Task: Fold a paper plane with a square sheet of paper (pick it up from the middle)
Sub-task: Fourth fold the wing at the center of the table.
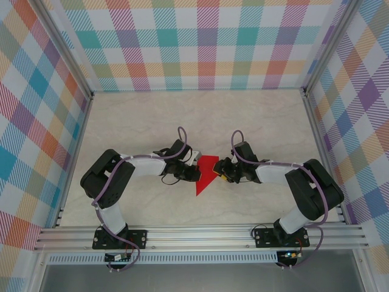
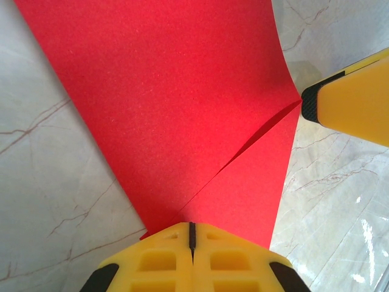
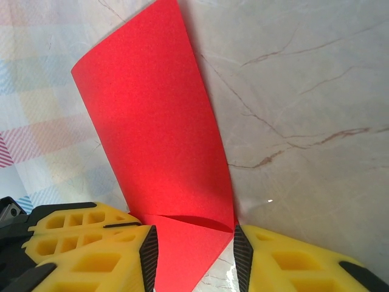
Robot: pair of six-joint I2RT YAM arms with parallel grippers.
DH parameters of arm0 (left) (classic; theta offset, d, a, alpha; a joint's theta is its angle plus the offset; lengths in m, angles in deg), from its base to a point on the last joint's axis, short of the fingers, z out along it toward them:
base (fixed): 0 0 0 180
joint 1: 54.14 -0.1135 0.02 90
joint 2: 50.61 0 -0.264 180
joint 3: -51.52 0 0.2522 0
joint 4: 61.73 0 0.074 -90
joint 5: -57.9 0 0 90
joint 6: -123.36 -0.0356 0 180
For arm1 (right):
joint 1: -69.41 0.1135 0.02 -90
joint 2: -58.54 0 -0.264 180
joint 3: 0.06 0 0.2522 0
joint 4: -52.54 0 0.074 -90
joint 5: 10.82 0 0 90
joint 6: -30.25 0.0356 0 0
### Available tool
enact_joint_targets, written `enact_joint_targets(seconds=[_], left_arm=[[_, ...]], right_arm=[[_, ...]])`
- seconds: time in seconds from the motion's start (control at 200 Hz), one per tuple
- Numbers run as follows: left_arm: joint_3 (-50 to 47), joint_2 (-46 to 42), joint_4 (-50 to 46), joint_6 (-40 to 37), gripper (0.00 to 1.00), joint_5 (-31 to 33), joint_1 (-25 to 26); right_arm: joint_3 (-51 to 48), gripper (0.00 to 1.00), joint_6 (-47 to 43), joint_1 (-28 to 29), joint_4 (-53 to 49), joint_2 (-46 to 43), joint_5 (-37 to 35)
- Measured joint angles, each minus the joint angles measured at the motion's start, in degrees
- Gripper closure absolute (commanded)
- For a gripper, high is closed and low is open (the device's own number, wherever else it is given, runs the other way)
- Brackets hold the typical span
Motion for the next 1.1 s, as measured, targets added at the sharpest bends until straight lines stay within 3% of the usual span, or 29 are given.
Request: enact_joint_targets(seconds=[0.83, 0.91, 1.1], left_arm=[[0.0, 0.0, 0.0, 0.0, 0.94, 0.0, 0.0], [0.0, 0.0, 0.0, 0.0, 0.91, 0.2, 0.0], [-0.8, -2.8, -2.5, 1.7, 0.70, 1.8, 0.0]], right_arm=[[0.3, 0.64, 0.8, 0.0, 4.0, 1.8, 3.2], [0.3, 0.65, 0.3, 0.0, 4.6, 1.8, 4.2], [0.3, 0.70, -3.1, 0.0, 4.9, 1.8, 6.6]])
